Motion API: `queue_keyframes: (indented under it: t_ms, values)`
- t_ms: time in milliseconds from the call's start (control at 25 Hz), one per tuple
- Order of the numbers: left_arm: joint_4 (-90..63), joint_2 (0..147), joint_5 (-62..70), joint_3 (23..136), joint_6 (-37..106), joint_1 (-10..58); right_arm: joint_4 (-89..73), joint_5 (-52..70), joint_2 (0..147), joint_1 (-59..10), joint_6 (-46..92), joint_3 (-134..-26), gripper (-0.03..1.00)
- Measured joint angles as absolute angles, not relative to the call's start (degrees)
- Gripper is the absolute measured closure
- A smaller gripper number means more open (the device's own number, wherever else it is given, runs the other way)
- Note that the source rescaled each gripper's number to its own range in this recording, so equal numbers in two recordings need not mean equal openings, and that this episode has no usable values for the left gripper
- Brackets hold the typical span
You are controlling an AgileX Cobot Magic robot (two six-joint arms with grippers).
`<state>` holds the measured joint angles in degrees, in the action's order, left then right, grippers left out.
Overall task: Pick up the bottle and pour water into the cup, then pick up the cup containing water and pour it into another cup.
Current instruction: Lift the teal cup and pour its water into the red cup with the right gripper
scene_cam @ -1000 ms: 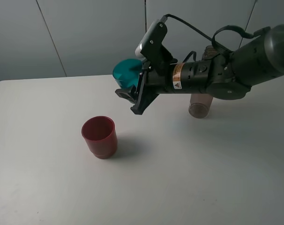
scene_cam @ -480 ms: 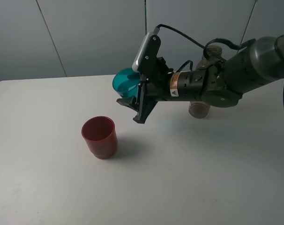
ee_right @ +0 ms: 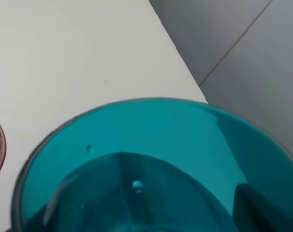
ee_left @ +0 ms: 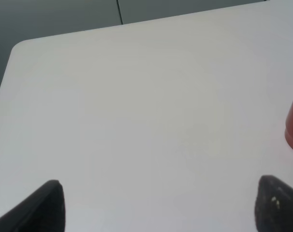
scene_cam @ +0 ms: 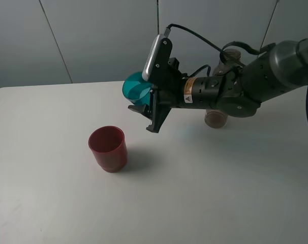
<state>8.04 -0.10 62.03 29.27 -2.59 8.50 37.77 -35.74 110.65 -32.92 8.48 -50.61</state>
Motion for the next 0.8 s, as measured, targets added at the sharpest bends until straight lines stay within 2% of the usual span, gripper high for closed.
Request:
queue_keyframes:
  t_ms: [480,800]
  values:
    - [8.04,-0.10,62.03,29.27,-2.59,8.50,33.71,-35.00,110.85,-34.64,15.18,-50.61,0.91]
    - [8.04,-0.10,62.03,29.27,-2.59,8.50,30.14,-30.76,110.85,-38.22,22.86,-50.61,0.91]
